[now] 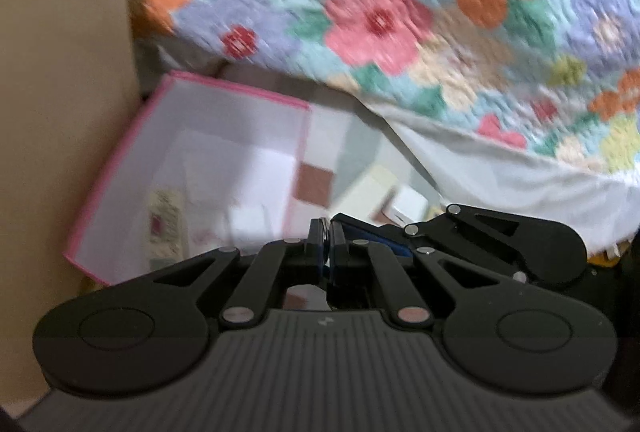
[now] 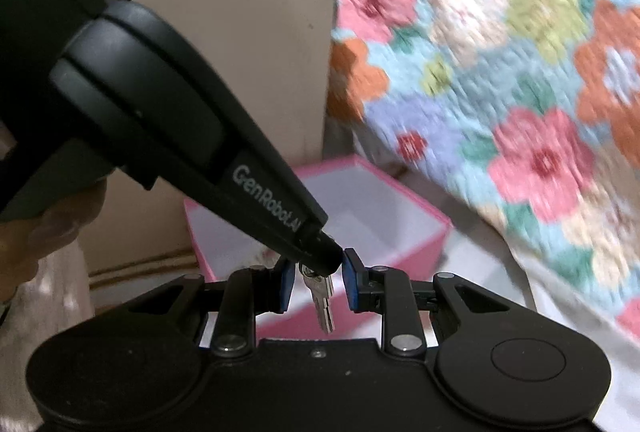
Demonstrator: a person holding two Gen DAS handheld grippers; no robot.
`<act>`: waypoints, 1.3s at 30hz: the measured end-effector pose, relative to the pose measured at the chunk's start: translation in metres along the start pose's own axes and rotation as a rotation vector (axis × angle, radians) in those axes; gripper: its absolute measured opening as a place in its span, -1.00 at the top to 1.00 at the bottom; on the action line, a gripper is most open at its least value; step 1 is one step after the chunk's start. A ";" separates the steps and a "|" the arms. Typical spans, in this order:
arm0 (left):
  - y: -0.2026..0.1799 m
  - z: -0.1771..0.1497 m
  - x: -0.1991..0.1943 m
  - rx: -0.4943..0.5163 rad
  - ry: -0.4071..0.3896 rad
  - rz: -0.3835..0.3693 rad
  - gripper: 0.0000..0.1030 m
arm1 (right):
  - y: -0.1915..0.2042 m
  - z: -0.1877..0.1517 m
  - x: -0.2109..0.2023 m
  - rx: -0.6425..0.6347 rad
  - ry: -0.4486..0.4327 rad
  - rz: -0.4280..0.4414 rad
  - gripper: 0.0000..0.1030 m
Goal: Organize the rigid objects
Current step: 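Carry the keys into the pink box and open the left tool, then move the left tool back to the small white plug charger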
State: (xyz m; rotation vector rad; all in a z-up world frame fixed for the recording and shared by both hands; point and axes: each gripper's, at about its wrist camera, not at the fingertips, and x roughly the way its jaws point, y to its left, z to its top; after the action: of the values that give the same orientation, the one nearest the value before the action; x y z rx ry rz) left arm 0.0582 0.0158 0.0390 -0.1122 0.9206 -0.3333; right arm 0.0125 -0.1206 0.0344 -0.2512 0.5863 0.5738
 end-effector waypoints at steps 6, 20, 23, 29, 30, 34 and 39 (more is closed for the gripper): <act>0.027 0.027 0.024 0.000 0.029 0.027 0.96 | -0.020 0.025 0.045 0.104 -0.001 0.117 0.44; 0.066 0.014 0.052 -0.104 0.074 0.036 0.21 | -0.044 0.003 0.072 0.281 0.119 0.047 0.20; 0.061 0.012 0.048 -0.085 0.101 0.006 0.20 | -0.055 -0.001 0.053 0.306 0.098 0.036 0.18; 0.028 0.010 0.040 -0.001 0.152 -0.048 0.09 | -0.065 -0.004 0.007 0.318 0.072 0.032 0.06; 0.022 0.010 0.038 0.012 0.157 -0.056 0.05 | -0.065 -0.004 0.003 0.303 0.071 0.037 0.03; -0.003 0.010 0.041 0.058 0.180 -0.098 -0.09 | -0.062 -0.014 -0.013 0.218 0.092 0.054 -0.23; -0.031 0.011 0.062 0.070 0.240 -0.143 -0.14 | -0.058 -0.042 0.004 0.124 0.203 0.046 -0.27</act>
State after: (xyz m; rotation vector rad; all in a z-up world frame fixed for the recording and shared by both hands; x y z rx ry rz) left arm 0.0947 -0.0341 0.0055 -0.0749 1.1399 -0.5192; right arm 0.0300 -0.1815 0.0020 -0.1799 0.8232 0.5576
